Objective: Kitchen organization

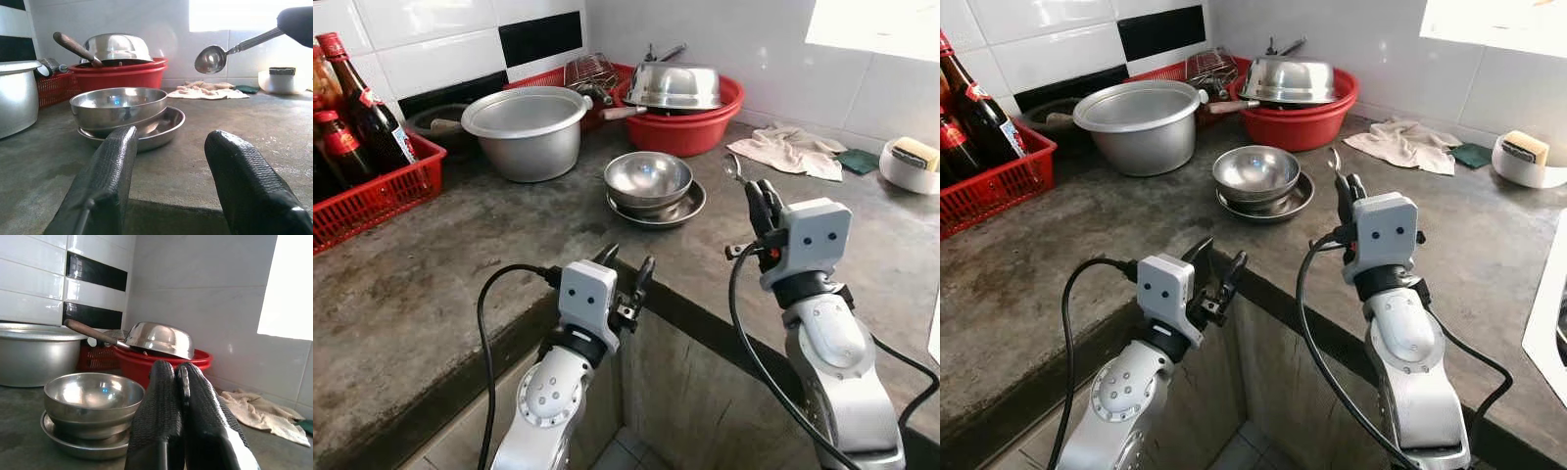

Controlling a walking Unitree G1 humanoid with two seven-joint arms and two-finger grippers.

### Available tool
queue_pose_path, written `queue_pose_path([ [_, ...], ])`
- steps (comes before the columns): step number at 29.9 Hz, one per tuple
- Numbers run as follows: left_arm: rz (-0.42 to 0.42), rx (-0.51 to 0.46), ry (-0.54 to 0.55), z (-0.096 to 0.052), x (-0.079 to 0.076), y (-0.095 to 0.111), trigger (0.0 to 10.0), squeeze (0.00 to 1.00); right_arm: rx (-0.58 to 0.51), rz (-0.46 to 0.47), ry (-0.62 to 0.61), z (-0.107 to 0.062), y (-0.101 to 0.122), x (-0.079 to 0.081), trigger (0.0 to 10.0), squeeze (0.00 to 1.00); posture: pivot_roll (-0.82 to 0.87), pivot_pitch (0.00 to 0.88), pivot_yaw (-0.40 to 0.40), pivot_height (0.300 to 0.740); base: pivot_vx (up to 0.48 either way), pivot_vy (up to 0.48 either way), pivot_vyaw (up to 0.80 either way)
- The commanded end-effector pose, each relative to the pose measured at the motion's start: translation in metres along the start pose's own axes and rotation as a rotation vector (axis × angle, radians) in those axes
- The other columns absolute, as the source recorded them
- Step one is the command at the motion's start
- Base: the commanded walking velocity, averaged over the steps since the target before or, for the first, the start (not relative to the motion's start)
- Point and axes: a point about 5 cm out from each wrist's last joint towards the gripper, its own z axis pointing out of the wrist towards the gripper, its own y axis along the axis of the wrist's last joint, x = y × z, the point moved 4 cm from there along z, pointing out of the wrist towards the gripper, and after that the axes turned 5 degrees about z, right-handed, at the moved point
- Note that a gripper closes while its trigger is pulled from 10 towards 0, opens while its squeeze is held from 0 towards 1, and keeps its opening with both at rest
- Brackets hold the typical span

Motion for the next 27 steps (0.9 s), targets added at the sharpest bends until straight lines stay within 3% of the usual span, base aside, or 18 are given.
queue_pose_path([
  [1,0.014,0.010,-0.003,0.0006,0.0003,-0.0001,10.0,0.00,0.000,0.006,-0.007,-0.0008,0.0024,0.0023,0.0,0.00,0.07,0.006,0.014,0.740,-0.277,0.000,0.00],
  [15,0.014,0.022,-0.010,-0.0002,-0.0016,-0.0040,10.0,0.00,0.017,0.025,-0.017,0.0017,0.0010,0.0055,0.0,0.00,0.07,0.009,0.014,0.740,-0.292,0.000,0.00],
  [27,0.010,0.040,0.005,0.0018,0.0006,-0.0071,10.0,0.00,0.027,0.032,-0.033,0.0058,0.0004,0.0052,0.0,0.00,0.07,0.019,0.012,0.740,0.000,0.000,-0.11],
])
